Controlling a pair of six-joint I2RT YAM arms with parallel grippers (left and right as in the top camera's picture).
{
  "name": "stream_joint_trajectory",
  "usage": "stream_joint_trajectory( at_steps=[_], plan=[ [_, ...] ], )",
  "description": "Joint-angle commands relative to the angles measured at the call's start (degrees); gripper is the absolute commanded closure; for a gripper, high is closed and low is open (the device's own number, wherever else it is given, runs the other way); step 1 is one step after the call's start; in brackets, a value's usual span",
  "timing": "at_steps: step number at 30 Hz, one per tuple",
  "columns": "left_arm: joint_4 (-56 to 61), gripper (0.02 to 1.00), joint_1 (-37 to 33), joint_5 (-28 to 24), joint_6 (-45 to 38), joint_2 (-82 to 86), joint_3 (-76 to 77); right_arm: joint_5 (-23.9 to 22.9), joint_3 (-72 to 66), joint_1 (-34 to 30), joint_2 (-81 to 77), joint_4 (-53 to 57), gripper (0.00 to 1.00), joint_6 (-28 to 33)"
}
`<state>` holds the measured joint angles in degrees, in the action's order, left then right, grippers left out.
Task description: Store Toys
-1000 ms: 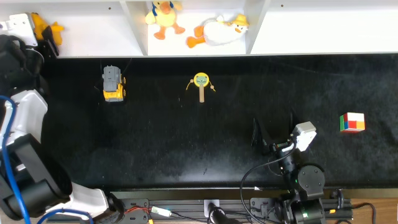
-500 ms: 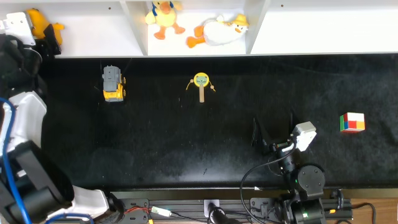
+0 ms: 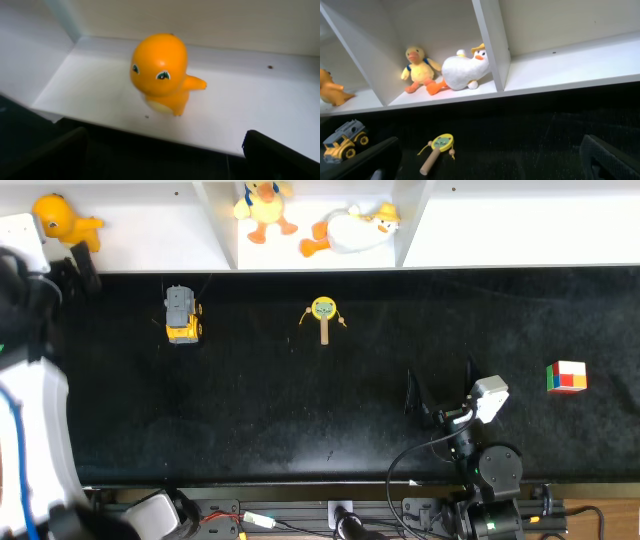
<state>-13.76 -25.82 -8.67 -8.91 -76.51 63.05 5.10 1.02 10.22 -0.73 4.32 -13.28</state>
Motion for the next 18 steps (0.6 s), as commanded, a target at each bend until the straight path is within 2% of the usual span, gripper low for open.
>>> stream_joint_trajectory(
  at_steps=[1, 4, 9, 11, 15, 18],
  plan=[
    [-8.68, 0.023, 0.57, -0.68, 1.25, 12.33, 0.81, -0.31, -0.74, 0.26, 0.52, -0.26, 0.005, -0.02],
    [-17.4, 0.02, 1.29, -3.34, 1.53, 18.23, 0.76, -0.31, -0.74, 0.26, 0.52, -0.28, 0.005, -0.02],
    [-26.62, 0.018, 6.08, -3.48, 1.92, 19.78, -0.48, -0.31, -0.74, 0.26, 0.52, -0.28, 0.005, -0.02],
    [-26.86, 0.018, 9.57, -2.75, 3.41, 18.82, -2.67, -0.31, -0.74, 0.26, 0.52, -0.26, 0.005, -0.02],
    [-25.68, 0.023, 15.85, 3.3, 4.94, 15.45, -6.49, -0.31, -0.74, 0.26, 0.52, -0.28, 0.005, -0.02],
    [-22.53, 0.02, 18.43, 3.34, 4.96, 11.78, -8.44, -0.31, -0.74, 0.26, 0.52, -0.28, 0.005, -0.04]
  ],
)
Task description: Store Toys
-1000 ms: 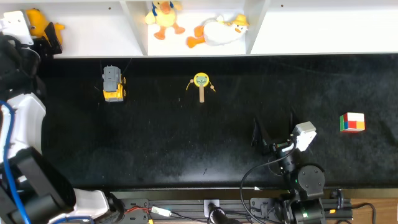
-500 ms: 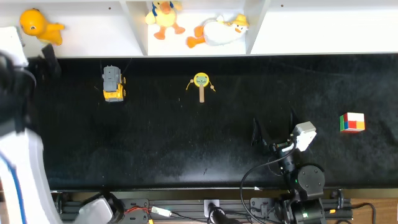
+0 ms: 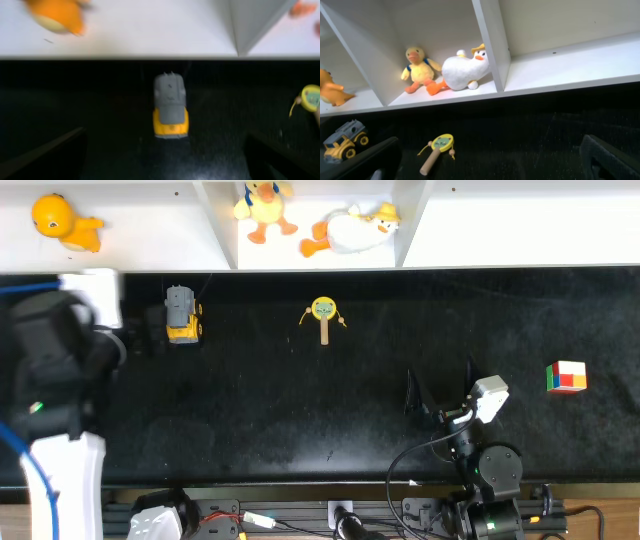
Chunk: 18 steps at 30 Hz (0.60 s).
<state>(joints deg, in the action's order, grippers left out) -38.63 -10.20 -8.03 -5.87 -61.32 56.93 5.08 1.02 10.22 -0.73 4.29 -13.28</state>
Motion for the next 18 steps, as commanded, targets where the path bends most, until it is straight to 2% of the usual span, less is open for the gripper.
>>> stream_joint_trajectory(
  at_steps=[1, 11, 18],
  plan=[
    [2.82, 0.02, 3.15, 2.73, 1.92, -4.9, -2.51, -0.28, -0.74, 0.26, 0.52, -0.26, 0.005, -0.02],
    [8.61, 0.023, 3.41, 1.22, 2.95, -21.53, -2.54, -0.28, -0.74, 0.26, 0.52, -0.26, 0.005, -0.02],
    [13.29, 0.02, 4.55, 2.54, 3.02, -29.27, -2.54, -0.28, -0.74, 0.26, 0.52, -0.24, 0.005, -0.02]
  ],
)
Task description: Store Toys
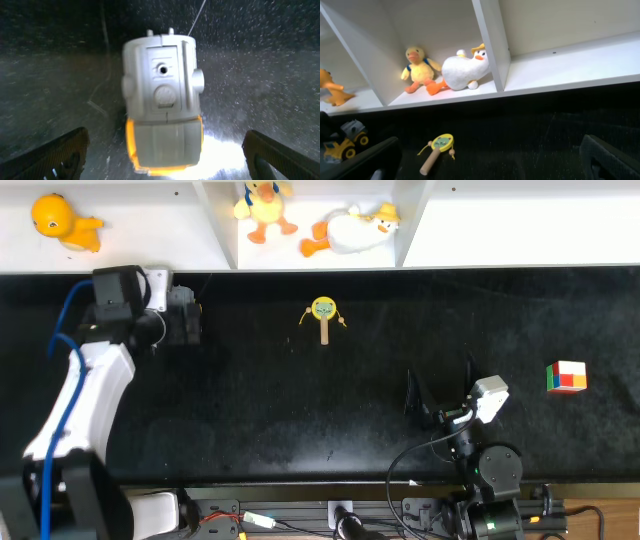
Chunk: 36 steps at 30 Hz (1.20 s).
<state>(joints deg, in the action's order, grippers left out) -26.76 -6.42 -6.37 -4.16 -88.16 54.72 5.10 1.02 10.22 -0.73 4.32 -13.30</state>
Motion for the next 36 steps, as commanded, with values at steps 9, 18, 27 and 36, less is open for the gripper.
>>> stream_joint_trajectory(
  at_steps=[9, 18, 27, 36],
  plan=[
    [6.56, 0.187, 0.76, 3.96, 1.29, -6.6, -0.33, -0.31, -0.74, 0.26, 0.52, -0.28, 0.005, 0.0],
    [8.79, 0.61, 0.76, 3.98, 1.75, -7.65, -0.33, -0.31, -0.74, 0.26, 0.52, -0.28, 0.005, 0.0],
    [4.48, 0.702, 0.83, 3.98, 4.46, -5.31, 1.66, -0.31, -0.74, 0.26, 0.52, -0.28, 0.005, -0.02],
    [2.73, 0.739, 3.48, 8.26, 4.44, 9.07, 3.28, -0.31, -0.74, 0.26, 0.52, -0.28, 0.005, 0.0]
  ],
)
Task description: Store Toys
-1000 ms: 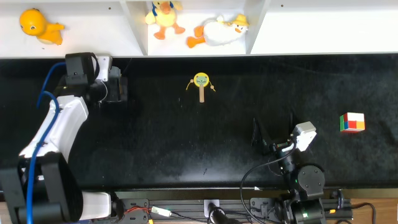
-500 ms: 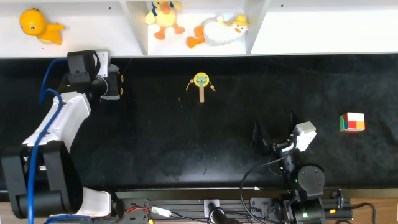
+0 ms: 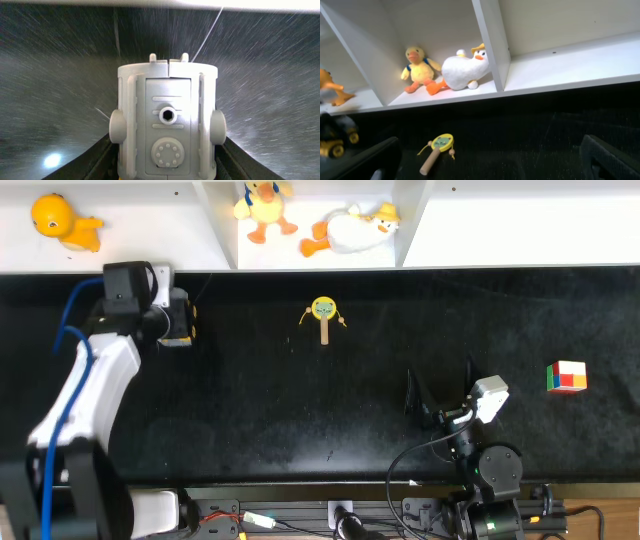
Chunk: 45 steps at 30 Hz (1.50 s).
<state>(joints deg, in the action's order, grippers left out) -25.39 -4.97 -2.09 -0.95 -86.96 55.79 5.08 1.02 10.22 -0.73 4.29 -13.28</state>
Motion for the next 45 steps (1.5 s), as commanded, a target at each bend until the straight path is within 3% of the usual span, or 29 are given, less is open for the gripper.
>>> stream_joint_trajectory(
  at_steps=[1, 20, 41, 43, 45],
  plan=[
    [2.1, 0.737, 2.6, 5.18, 1.18, 8.9, 2.21, -0.28, -0.74, 0.26, 0.52, -0.26, 0.005, -0.02],
    [28.87, 0.787, 4.39, 6.71, -0.48, -2.23, 2.14, -0.28, -0.74, 0.26, 0.52, -0.26, 0.007, -0.02],
    [41.9, 0.803, 4.28, 6.71, -0.5, -11.43, 2.14, -0.28, -0.74, 0.26, 0.52, -0.26, 0.007, -0.02],
    [42.03, 0.787, 4.28, 6.71, -0.5, -11.54, 2.14, -0.28, -0.74, 0.26, 0.52, -0.26, 0.005, -0.02],
    [42.05, 0.658, 4.28, 6.71, -0.5, -11.54, 2.14, -0.28, -0.74, 0.26, 0.52, -0.26, 0.005, -0.02]
  ],
)
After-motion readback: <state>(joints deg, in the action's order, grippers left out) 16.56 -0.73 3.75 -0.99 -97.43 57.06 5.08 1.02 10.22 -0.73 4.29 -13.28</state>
